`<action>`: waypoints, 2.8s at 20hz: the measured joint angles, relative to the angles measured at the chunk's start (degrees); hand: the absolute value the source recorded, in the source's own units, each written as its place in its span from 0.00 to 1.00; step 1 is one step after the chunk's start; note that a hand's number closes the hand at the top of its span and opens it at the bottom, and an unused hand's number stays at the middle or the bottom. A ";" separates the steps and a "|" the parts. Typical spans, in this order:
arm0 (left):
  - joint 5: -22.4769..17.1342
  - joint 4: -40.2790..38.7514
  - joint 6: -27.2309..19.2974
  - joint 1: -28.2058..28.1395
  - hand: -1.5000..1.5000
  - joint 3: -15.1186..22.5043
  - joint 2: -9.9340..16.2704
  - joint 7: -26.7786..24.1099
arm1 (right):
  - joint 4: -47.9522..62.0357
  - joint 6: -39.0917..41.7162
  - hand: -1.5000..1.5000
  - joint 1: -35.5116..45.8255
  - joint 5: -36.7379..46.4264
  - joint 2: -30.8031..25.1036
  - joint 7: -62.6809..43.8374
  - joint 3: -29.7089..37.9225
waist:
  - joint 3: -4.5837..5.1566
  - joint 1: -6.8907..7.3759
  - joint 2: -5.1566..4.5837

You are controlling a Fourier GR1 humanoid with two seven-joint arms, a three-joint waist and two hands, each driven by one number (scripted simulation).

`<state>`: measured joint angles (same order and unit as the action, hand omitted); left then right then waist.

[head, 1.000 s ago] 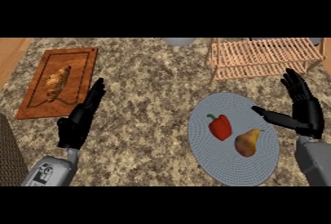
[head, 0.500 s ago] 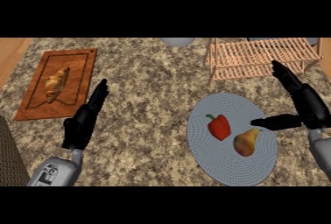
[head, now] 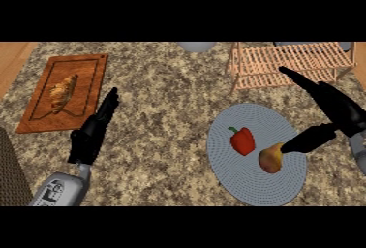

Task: Pick the bell pepper from the placemat and place it in the tiered shelf

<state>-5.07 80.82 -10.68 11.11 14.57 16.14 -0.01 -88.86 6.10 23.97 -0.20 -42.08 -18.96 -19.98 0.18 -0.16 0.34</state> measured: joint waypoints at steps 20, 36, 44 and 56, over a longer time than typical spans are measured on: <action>4.97 2.67 2.47 0.39 0.50 -3.79 -4.22 3.50 | -18.70 10.75 0.00 -2.94 18.50 12.39 -26.05 -2.48 | -0.16 0.18 -0.28; 7.54 2.79 6.71 -1.31 0.50 -7.70 -6.40 2.15 | -13.91 14.82 0.00 -5.66 30.98 23.60 -22.73 0.86 | -0.17 0.28 -0.33; 8.93 1.23 8.53 -1.44 0.50 -9.51 -7.62 0.67 | -12.00 17.06 0.00 -7.90 36.11 26.49 -19.36 2.58 | -0.18 0.24 -0.34; 11.14 2.37 9.27 -1.30 0.50 -10.42 -9.69 1.76 | -4.79 16.49 0.00 -7.31 44.59 31.57 -15.98 3.02 | -0.17 0.25 -0.34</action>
<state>6.08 83.19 -1.42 9.81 4.15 6.44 1.75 -93.64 22.59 16.66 44.39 -10.51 -34.94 -16.96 0.01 0.09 0.01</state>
